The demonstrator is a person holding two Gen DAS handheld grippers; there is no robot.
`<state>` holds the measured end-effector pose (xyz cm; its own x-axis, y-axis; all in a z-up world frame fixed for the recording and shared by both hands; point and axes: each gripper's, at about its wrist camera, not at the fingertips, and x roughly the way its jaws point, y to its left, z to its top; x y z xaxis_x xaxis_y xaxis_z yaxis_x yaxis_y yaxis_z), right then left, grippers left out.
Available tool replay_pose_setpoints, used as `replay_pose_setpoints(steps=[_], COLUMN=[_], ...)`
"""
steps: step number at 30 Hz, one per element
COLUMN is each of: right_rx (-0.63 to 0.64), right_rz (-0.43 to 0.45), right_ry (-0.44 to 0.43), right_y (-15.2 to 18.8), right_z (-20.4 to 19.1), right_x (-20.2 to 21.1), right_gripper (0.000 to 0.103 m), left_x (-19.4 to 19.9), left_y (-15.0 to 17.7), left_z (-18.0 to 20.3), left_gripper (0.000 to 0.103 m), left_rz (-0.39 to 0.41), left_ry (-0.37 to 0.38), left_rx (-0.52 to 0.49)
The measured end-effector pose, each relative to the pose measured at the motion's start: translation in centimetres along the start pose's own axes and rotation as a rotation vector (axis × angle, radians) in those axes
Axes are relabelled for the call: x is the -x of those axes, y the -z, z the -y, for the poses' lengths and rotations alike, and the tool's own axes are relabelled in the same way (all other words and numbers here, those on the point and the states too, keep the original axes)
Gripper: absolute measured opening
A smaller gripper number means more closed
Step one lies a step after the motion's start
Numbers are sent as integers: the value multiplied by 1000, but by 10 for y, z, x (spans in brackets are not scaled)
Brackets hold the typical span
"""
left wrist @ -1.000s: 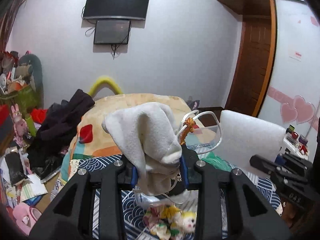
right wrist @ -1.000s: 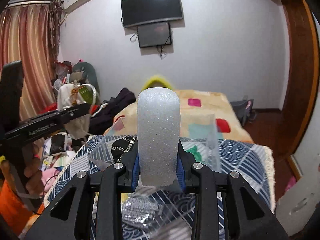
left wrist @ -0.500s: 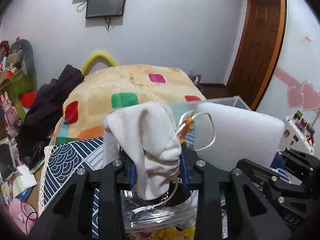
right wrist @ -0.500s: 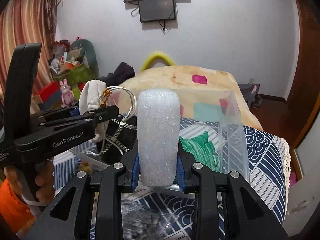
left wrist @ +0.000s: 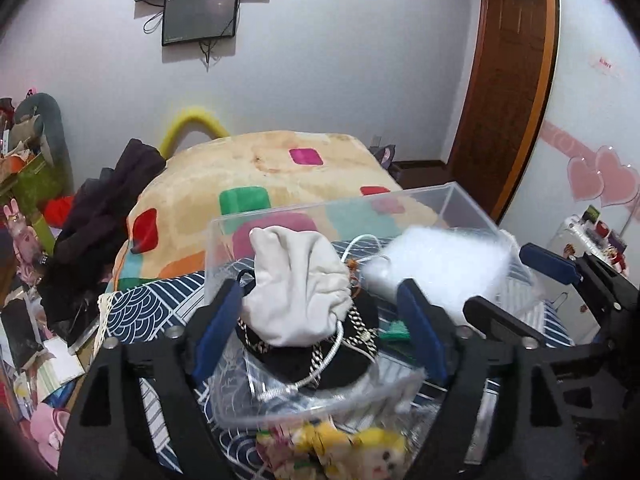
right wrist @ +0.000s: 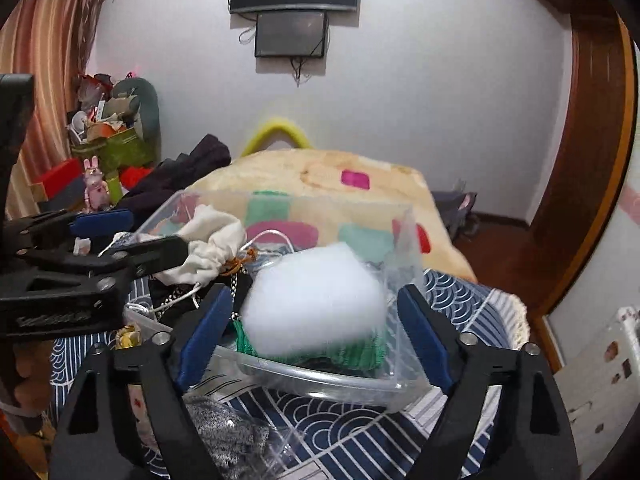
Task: Organize soft objects
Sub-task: 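Lower the foam block into the box with the right tool while the left tool drops the cloth bag in, then grasp the yellow sponge with the right tool while the left tool grasps the floral scrunchie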
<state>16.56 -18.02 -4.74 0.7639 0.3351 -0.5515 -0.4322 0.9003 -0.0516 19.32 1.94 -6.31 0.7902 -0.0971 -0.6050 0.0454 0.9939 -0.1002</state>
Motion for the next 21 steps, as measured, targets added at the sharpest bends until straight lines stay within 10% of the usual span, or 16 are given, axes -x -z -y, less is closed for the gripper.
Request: replay_pose_setpoints(steps=[21], right_rx=[-6], right_rz=[116], right_ry=[19], right_y=[15], right_z=[-3], right_x=[66], right_gripper=[103], left_x=[84], left_y=[45], left_z=[-11], left_gripper=[101], left_rz=[75], left_ry=[-27], left_rx=[7])
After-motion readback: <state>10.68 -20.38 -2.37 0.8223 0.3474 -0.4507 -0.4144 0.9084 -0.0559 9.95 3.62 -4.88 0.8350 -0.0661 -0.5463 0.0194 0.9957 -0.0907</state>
